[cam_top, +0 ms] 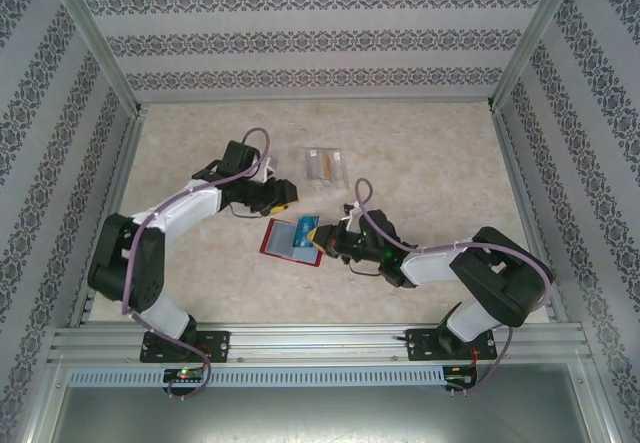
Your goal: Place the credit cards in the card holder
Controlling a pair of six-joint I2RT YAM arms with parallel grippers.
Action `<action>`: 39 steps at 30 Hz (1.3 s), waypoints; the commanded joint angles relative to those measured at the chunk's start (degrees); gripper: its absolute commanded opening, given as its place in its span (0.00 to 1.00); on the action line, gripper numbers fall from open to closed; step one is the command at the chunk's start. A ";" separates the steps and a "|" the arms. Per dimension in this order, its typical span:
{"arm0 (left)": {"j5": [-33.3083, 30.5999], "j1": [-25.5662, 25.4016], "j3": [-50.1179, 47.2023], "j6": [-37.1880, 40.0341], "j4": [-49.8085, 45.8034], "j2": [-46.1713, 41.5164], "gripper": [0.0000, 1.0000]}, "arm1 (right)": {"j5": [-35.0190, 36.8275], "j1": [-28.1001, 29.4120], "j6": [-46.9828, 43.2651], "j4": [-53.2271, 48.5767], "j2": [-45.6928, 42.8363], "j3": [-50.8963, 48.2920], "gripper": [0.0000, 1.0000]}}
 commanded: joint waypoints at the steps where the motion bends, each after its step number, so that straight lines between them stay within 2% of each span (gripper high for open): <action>1: -11.72 0.74 -4.16 5.89 -9.98 -5.11 0.59 | 7.02 2.91 -1.57 1.52 2.63 -0.11 0.00; 3: -12.77 0.73 -7.42 6.19 -8.80 -7.01 0.66 | 8.03 3.97 -3.63 0.84 4.35 0.78 0.00; 4: -13.11 0.70 -8.87 6.27 -7.95 -7.71 0.76 | 7.80 3.86 -3.97 1.24 5.72 1.17 0.00; 5: -13.48 0.66 -9.99 6.48 -7.09 -8.08 0.99 | 7.43 3.53 -5.04 3.45 7.04 1.28 0.00; 11: -18.16 0.29 -8.62 8.28 -10.24 -6.79 1.00 | 7.75 3.11 -5.89 5.46 11.73 1.54 0.00; 15: -17.95 0.30 -10.36 8.55 -8.42 -7.01 1.00 | 7.49 2.93 -5.05 6.18 14.15 2.25 0.00; 22: -9.22 0.23 -10.46 8.16 -4.97 0.77 1.00 | 5.84 3.25 -4.57 10.94 17.32 3.94 0.00; 29: -3.77 0.31 -11.37 7.41 -1.04 2.12 1.00 | 5.04 3.11 -4.23 11.00 18.29 5.45 0.00; 35: -2.79 0.32 -11.83 7.01 0.14 2.44 1.00 | 4.73 2.79 -2.74 12.44 21.48 6.67 0.00; 39: 1.38 0.36 -12.59 5.67 2.84 1.85 1.00 | 4.90 2.87 -1.29 13.60 22.93 7.02 0.00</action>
